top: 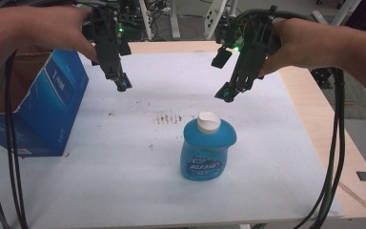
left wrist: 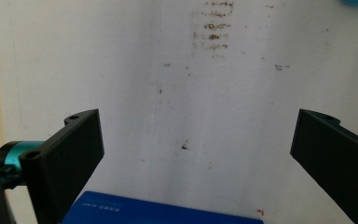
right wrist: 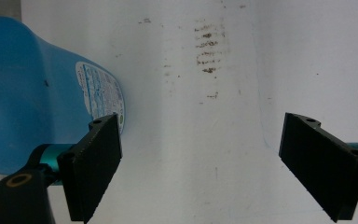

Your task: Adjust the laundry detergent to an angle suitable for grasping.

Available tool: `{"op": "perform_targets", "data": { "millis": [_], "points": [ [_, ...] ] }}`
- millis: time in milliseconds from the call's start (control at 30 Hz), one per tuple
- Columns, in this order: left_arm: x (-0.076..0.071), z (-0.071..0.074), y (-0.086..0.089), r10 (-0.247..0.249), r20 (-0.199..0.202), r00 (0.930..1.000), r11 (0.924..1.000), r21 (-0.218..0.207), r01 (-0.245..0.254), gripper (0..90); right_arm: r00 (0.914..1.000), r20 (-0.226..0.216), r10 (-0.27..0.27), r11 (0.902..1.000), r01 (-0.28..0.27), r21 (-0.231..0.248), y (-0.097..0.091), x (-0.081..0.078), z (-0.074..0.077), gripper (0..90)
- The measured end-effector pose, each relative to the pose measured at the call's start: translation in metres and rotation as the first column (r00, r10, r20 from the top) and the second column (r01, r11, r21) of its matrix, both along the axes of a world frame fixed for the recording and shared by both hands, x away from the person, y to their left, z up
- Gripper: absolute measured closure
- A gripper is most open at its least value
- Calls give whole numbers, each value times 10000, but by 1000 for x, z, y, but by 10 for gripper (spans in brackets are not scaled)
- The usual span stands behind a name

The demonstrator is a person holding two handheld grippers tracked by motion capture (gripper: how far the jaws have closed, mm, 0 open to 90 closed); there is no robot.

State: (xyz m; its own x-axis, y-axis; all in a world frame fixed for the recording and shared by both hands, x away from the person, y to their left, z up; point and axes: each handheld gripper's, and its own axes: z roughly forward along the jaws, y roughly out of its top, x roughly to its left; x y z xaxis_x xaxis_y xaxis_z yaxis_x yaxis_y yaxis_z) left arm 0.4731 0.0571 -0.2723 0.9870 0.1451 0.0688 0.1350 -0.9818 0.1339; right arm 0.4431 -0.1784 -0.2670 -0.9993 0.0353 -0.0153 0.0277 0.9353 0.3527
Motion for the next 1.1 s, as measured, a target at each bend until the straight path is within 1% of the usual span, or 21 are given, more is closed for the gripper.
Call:
{"op": "perform_targets", "data": {
  "millis": [100, 267, 433, 500, 767, 900, 1000, 1100],
  "points": [
    [0, 0, 0, 3, 27, 10000, 10000, -12, -3, 24, 10000, -11, -11, 10000, 11, 2, -1, 0, 1, 121],
    [0, 1, 0, 29, 27, 10000, 10000, -83, -29, 24, 10000, 43, -48, 10000, 48, 21, -4, -3, 4, 122],
    [0, 0, -1, 23, 22, 10000, 10000, 7, -23, 24, 9998, 190, -78, 10000, 77, 54, -10, -8, 8, 121],
    [0, 0, -1, 24, 43, 10000, 10000, -34, -24, 24, 9996, 244, -113, 9999, 111, 111, -12, -9, 9, 121],
    [-1, 1, 1, 78, 75, 9999, 9999, -65, -77, 25, 9997, 205, -158, 9996, 153, 249, -17, -9, 10, 122],
    [-3, 3, 1, 108, 111, 9999, 9999, -85, -107, 24, 9997, 182, -154, 9997, 151, 178, -17, -11, 11, 122],
    [-4, 4, 2, 59, 113, 9999, 10000, -65, -58, 24, 9997, 186, -126, 9997, 123, 199, -18, -13, 12, 121],
    [-4, 5, 3, 115, 152, 9998, 9999, -64, -114, 24, 9996, 207, -189, 9996, 184, 214, -20, -14, 14, 121]
  ]
}}
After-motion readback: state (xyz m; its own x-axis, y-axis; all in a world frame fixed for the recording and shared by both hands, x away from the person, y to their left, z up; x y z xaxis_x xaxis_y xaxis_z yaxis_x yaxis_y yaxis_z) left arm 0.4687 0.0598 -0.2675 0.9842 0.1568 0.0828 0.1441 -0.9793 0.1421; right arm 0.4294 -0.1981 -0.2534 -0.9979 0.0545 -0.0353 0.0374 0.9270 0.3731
